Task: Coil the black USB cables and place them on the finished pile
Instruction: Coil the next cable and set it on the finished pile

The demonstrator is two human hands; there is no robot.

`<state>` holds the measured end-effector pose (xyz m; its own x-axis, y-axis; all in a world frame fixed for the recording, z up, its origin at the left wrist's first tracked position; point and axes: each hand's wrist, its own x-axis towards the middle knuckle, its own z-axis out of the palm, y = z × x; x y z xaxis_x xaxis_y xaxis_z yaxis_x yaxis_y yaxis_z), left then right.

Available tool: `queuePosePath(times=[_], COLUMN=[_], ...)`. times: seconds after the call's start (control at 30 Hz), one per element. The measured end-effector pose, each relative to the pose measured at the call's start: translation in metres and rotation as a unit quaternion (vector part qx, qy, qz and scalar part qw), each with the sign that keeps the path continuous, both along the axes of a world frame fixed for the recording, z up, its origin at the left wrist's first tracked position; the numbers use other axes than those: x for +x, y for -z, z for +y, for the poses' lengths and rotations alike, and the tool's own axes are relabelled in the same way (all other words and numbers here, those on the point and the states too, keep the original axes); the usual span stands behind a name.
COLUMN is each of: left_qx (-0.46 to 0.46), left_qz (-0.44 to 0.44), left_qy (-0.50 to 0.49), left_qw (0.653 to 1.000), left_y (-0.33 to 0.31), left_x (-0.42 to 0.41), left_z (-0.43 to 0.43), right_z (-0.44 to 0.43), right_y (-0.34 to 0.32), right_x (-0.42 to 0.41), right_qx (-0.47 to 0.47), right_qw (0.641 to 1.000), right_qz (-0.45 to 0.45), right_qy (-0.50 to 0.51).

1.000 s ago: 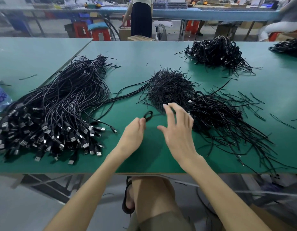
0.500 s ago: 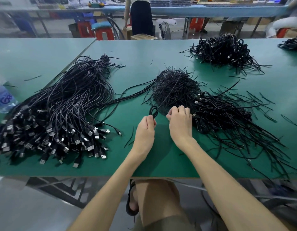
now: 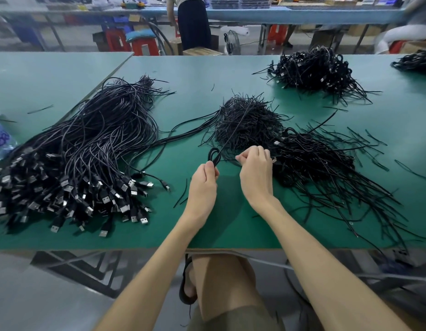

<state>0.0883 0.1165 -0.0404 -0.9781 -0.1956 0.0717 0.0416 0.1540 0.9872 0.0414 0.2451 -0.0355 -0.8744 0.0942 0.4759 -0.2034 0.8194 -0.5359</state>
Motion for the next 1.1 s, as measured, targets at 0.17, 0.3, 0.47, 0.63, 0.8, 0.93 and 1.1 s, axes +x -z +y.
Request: queuePosePath(times=[0.17,0.3,0.47,0.63,0.8,0.93,1.1], left_qx=[0.008,-0.053,-0.12,-0.128,-0.013,-0.005,0.004], left_qz=[-0.005,-0.029,-0.08,-0.039,-0.009,-0.004,-0.015], left_qy=[-0.006,-0.052,-0.096,-0.066,-0.036,-0.048,-0.043], left_qw=[1.0,0.997,0.985,0.989,0.999,0.999,0.999], left_y=[-0.003,-0.003,-0.006,-0.003,0.003,0.002,-0.001], left_x=[0.0,-0.005,-0.015,-0.013,-0.009,-0.009,-0.005], left_z=[0.002,0.006,0.012,0.014,0.007,0.007,0.006], right_z=[0.005,0.004,0.002,0.0,-0.001,-0.001,0.0], right_y=[-0.002,-0.003,-0.006,-0.005,0.0,0.002,-0.001], right_x=[-0.001,0.002,0.008,0.01,0.008,0.008,0.011], right_qx=[-0.164,-0.193,-0.21,-0.118,-0.091,-0.064,-0.097], right_qw=[0.985,0.976,0.971,0.981,0.977,0.976,0.972], right_qz=[-0.01,0.015,0.084,0.01,-0.073,-0.075,-0.103], right_qy=[-0.058,-0.096,-0.072,-0.151,-0.18,-0.192,-0.185])
